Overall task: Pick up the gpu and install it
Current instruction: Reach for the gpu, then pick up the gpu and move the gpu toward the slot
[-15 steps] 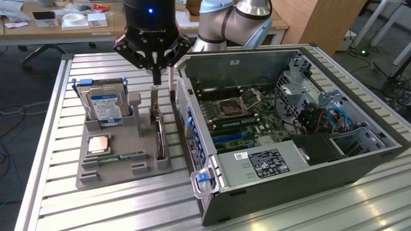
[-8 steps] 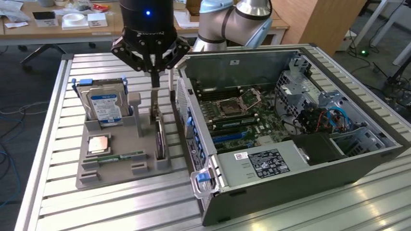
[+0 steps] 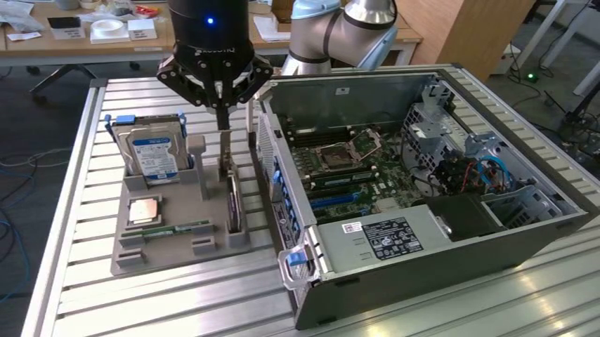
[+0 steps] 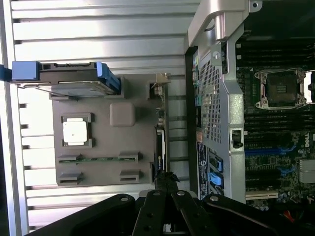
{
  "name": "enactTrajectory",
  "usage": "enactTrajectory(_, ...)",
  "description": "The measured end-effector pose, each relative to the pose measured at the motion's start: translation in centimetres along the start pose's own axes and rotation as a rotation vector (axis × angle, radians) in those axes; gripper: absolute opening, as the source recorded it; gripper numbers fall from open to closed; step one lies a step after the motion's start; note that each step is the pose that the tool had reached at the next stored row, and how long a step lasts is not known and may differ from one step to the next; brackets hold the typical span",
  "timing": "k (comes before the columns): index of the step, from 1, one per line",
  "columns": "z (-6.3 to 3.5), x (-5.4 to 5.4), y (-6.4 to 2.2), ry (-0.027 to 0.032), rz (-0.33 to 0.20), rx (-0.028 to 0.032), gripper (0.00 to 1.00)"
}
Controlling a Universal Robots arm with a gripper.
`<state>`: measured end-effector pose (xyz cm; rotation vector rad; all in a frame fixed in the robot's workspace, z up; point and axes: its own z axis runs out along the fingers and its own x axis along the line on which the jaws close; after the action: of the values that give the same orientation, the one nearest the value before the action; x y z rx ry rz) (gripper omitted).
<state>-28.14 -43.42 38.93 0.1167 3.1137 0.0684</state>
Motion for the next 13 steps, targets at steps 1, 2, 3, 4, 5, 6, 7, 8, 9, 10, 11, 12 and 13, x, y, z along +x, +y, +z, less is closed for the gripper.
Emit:
enactTrajectory(1, 0.00, 0.00, 0.00, 0.0000, 0.000, 0.0000, 0.11)
enactTrajectory(2, 0.00, 0.00, 0.00, 0.0000, 0.000, 0.0000, 0.11)
enactTrajectory(3, 0.00, 0.00, 0.00, 0.0000, 0.000, 0.0000, 0.11)
enactTrajectory(4, 0.00, 0.00, 0.00, 0.0000, 0.000, 0.0000, 0.11)
enactTrajectory(5, 0.00, 0.00, 0.00, 0.0000, 0.000, 0.0000, 0.11)
enactTrajectory(6, 0.00, 0.00, -0.01, 0.0000, 0.000, 0.0000, 0.11)
enactTrajectory(7, 0.00, 0.00, -0.01, 0.0000, 0.000, 0.0000, 0.11)
enactTrajectory(8, 0.00, 0.00, 0.00, 0.0000, 0.000, -0.0001, 0.11)
enactTrajectory(9, 0.00, 0.00, 0.00, 0.0000, 0.000, 0.0000, 0.11)
enactTrajectory(10, 0.00, 0.00, 0.00, 0.0000, 0.000, 0.0000, 0.11)
enactTrajectory(11, 0.00, 0.00, 0.00, 0.0000, 0.000, 0.0000, 0.11)
enactTrajectory(12, 0.00, 0.00, -0.01, 0.0001, 0.000, 0.0000, 0.11)
enactTrajectory(13, 0.00, 0.00, 0.00, 0.0000, 0.000, 0.0000, 0.11)
